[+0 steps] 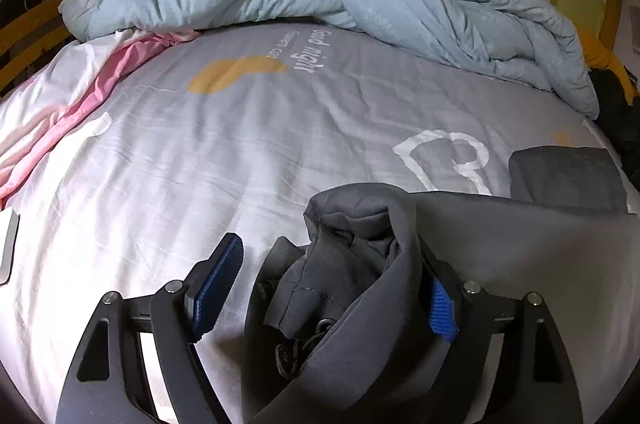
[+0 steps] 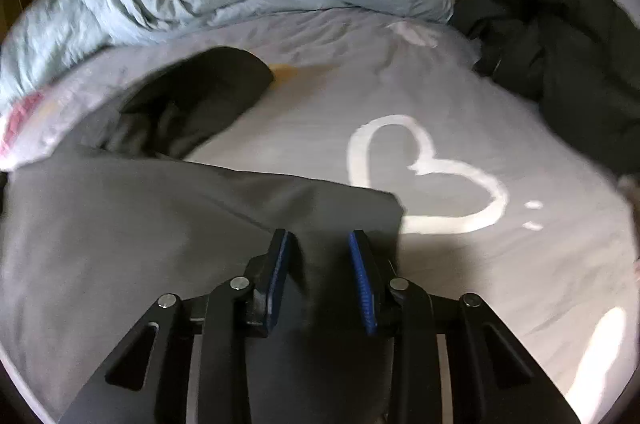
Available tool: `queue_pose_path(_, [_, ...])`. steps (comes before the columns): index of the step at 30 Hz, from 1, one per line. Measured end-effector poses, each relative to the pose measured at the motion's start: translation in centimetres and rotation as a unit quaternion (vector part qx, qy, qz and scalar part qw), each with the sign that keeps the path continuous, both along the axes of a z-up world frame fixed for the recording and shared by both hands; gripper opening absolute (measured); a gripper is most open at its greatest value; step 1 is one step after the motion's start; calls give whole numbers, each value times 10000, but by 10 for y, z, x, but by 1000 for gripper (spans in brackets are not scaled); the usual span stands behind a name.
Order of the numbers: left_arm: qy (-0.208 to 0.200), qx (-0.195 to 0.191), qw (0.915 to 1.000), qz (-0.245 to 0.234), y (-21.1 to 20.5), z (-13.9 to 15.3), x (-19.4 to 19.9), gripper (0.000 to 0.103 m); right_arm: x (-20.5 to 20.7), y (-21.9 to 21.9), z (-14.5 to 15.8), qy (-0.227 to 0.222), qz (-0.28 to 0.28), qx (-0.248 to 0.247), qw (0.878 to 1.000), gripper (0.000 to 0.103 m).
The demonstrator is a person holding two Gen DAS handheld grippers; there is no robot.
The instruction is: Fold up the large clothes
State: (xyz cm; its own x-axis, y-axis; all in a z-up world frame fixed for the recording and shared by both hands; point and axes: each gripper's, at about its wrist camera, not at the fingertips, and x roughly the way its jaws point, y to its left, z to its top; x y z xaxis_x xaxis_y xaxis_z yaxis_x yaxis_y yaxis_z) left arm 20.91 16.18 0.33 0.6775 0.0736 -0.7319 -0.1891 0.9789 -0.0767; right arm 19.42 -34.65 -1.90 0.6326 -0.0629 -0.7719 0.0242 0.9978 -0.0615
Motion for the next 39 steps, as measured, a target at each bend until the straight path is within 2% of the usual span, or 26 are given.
queue_pose_path(5, [-76,-135,9999,22,5,3,-3,81,1,0,3,-28,-126,-195,9997,33])
queue_pose_path(21, [-66,-29,10000,43,3,4,-4,82,1,1,4,-66,-331,-391,9987,33])
queue_pose_path(24, [-73,-31,10000,41,3,4,-4,82,1,1,12,-133,-420,-462,9980,33])
queue_pose_path(28, [-120,45,9999,38,1,5,-6,82,8,7,36,-317,-424,-576,9969,33])
queue_pose_path(31, [-128,39,9999,36,2,7,-6,82,22,22,64,-456,-315,-385,9977,42])
queue_pose_path(33, [-133,-12,9999,30,4,8,-6,82,36,35,81,-482,-172,-219,9985,53])
queue_pose_path(36, [-92,-108,9999,36,6,5,-5,82,68,52,97,-382,-76,155,9991,57])
queue_pose_path(39, [-53,-262,9996,48,10,2,-4,83,104,64,100,-188,-204,527,9982,64])
